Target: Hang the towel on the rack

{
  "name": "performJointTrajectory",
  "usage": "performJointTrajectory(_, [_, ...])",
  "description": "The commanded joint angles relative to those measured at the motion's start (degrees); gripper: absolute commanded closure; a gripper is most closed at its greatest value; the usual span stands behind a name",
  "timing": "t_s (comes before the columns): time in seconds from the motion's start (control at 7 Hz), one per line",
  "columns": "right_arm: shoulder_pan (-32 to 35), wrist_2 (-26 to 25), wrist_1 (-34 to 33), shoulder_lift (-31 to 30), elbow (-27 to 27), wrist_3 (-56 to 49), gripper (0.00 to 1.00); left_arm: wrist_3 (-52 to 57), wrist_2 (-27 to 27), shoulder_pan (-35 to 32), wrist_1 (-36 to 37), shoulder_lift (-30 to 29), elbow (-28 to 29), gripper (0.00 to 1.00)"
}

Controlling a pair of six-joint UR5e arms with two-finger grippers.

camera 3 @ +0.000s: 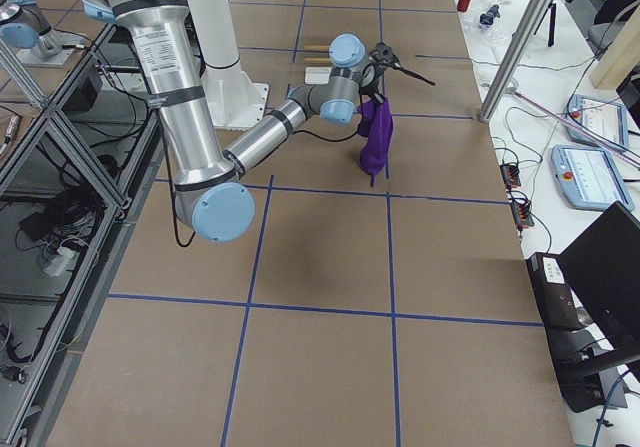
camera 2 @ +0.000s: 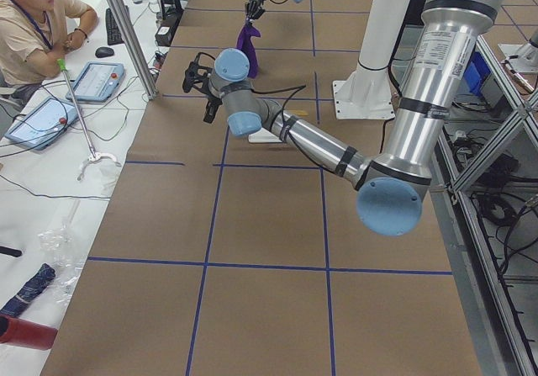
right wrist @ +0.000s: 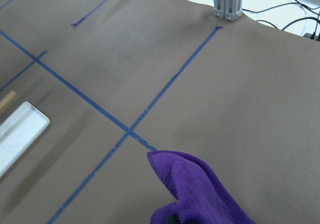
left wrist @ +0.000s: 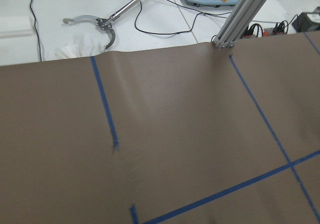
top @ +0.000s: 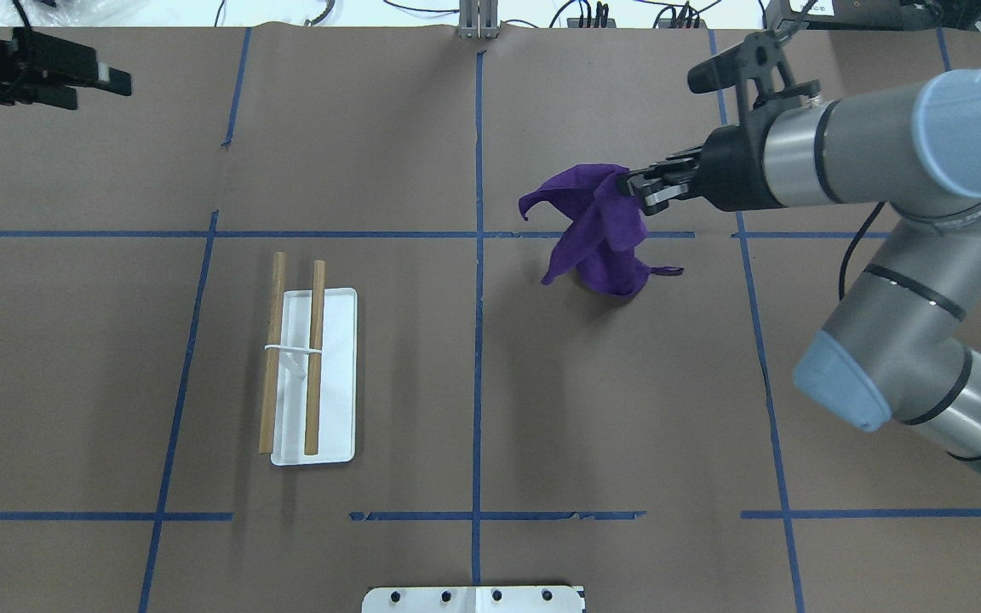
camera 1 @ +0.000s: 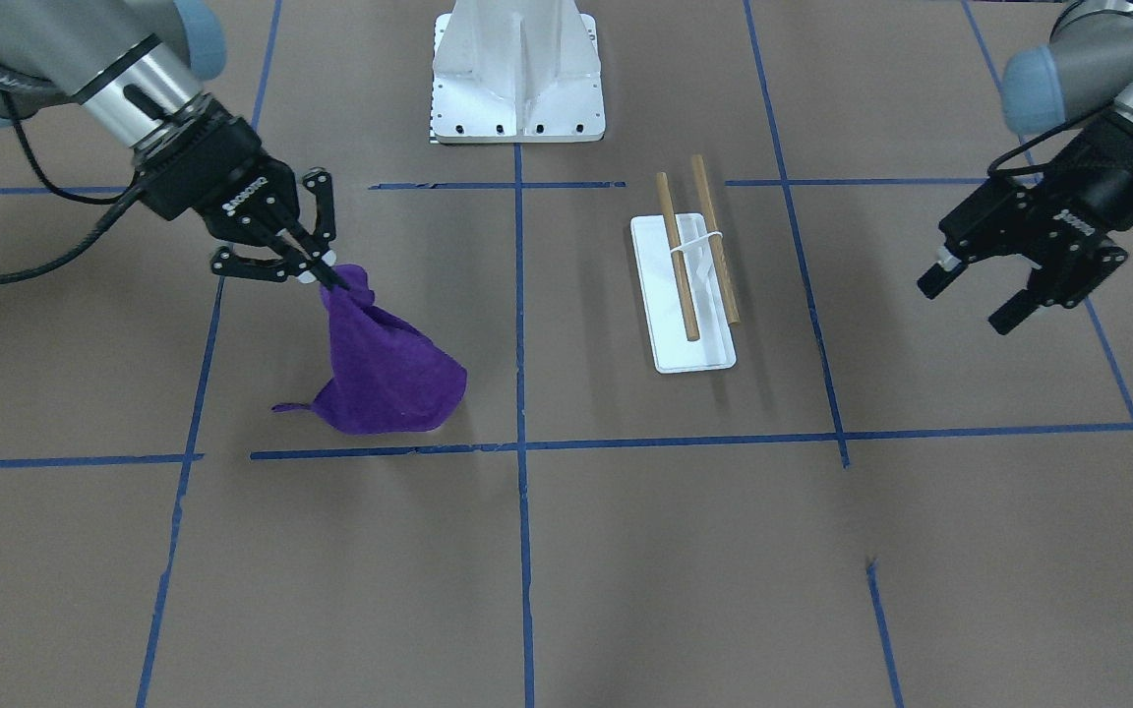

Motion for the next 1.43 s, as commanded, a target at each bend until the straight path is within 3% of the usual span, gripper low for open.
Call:
performJointTrajectory(0.0, [-4.5, -6.8, 0.0, 3.1, 2.0, 1.4, 1.0, -22.8, 8.9, 10.4, 1.5, -7.6, -0.3, 0.21])
performJointTrajectory(0.14, [-5.6, -8.9, 0.0, 3.8, 3.0, 1.3, 1.0, -33.0, 12.3, 15.5, 2.5, -10.5, 1.1, 0.22])
performJointTrajectory(0.29, [-7.4, -11.6, 0.0, 3.9, 4.2, 1.3, 1.0, -36.1, 15.3, 18.0, 9.2, -15.3, 1.6, 0.22])
performJointTrajectory(0.43, [-8.5, -13.0, 0.0, 4.6, 4.9, 1.3, 1.0, -41.7, 22.2, 23.1, 11.5, -17.6, 1.6, 0.21])
performJointTrajectory(0.86, [-8.6, -13.1, 0.1, 4.6, 5.2, 1.3, 1.0, -48.2, 22.7, 24.5, 13.6, -24.4, 4.9, 0.2])
performJointTrajectory(1.29, [-8.7, -13.1, 0.1, 5.1, 5.2, 1.3, 1.0, -48.3, 22.9, 26.8, 13.7, -24.6, 4.9, 0.17])
